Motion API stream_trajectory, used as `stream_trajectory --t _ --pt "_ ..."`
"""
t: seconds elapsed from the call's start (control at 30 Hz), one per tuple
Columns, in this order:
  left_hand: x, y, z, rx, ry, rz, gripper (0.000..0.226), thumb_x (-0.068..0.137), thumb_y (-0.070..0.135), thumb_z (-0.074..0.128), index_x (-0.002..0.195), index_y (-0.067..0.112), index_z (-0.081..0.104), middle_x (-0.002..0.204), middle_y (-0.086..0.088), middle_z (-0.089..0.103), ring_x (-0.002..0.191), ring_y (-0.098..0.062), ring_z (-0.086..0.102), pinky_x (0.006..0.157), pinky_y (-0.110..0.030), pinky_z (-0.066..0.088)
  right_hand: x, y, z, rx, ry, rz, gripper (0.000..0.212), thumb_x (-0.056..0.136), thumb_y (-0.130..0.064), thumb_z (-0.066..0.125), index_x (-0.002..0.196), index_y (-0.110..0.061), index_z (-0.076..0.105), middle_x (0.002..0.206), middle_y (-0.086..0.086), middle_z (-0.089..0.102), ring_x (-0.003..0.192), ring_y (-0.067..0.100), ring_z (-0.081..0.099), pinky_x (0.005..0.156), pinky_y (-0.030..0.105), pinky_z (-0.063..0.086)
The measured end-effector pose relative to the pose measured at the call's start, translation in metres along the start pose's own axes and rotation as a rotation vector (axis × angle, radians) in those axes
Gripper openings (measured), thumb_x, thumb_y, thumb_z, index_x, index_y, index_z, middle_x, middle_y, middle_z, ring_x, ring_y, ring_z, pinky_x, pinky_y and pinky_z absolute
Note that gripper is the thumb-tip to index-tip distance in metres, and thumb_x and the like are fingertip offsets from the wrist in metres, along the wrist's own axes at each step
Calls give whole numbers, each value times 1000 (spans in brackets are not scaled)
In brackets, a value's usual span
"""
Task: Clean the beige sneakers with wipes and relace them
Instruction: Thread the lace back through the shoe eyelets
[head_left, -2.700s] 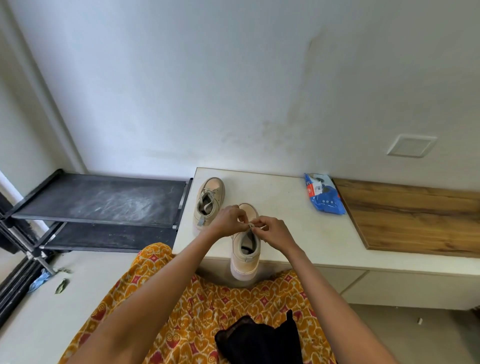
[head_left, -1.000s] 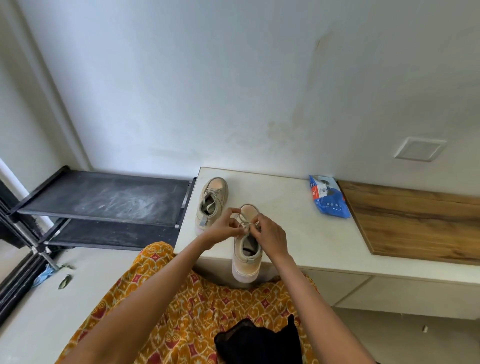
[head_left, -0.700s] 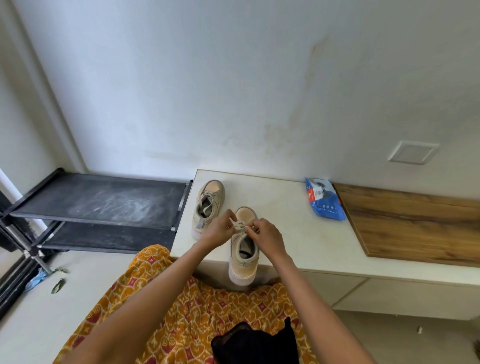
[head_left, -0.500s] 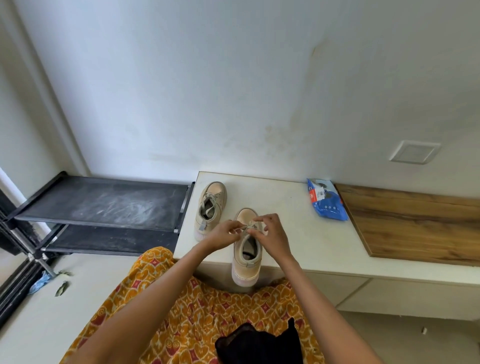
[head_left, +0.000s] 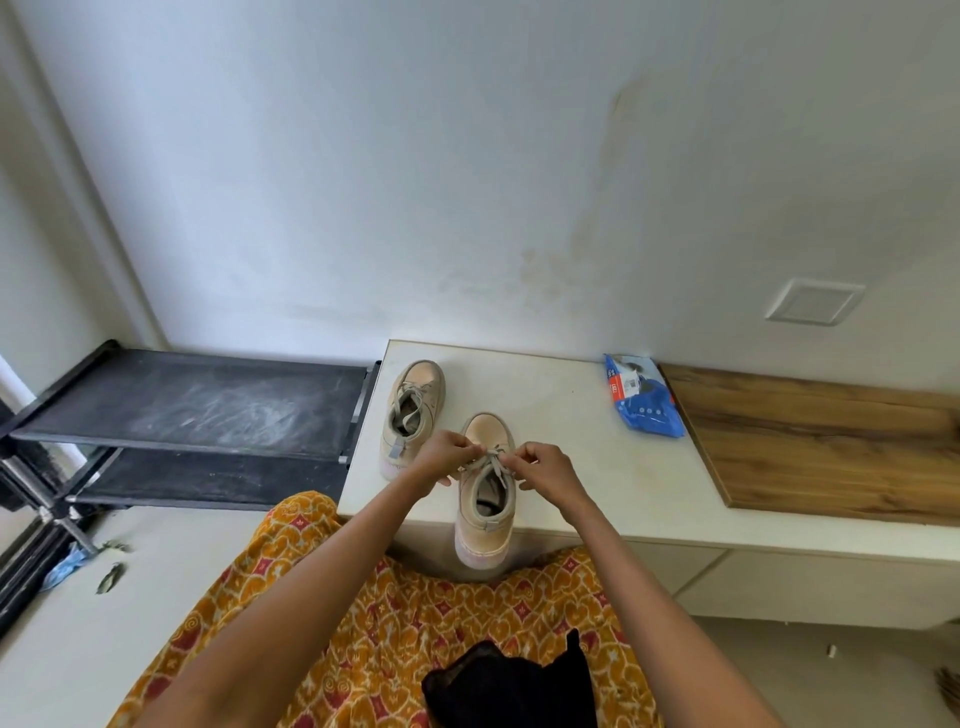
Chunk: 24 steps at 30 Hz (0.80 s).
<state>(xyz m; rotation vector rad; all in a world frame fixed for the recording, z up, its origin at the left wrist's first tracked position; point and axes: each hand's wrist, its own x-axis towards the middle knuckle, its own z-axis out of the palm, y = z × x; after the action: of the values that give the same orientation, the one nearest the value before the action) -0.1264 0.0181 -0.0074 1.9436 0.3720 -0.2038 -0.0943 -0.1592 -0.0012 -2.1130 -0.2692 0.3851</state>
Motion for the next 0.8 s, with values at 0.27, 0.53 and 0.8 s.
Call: stream_trajectory --t 0.27,0.53,0.8 --pt "-1 -1 3 -196 -4 -84 12 85 15 66 87 3 64 78 -7 63 63 -15 59 52 -21 51 -3 1 4 198 69 110 19 89 -12 54 70 -6 55 80 12 67 69 18 69 67 27 58" --pt "-2 -3 -2 -95 -13 -65 19 86 26 66 84 7 66 81 -5 68 62 -12 63 54 -20 46 -5 1 5 190 59 96 21 89 -21 59 73 -8 57 82 11 68 71 17 68 71 30 59" --pt "2 -6 11 -186 45 -76 20 86 25 66 76 10 58 67 -5 59 55 -14 54 56 -26 46 0 6 8 26 44 31 30 86 -32 67 72 -7 57 76 8 66 78 22 67 74 31 59"
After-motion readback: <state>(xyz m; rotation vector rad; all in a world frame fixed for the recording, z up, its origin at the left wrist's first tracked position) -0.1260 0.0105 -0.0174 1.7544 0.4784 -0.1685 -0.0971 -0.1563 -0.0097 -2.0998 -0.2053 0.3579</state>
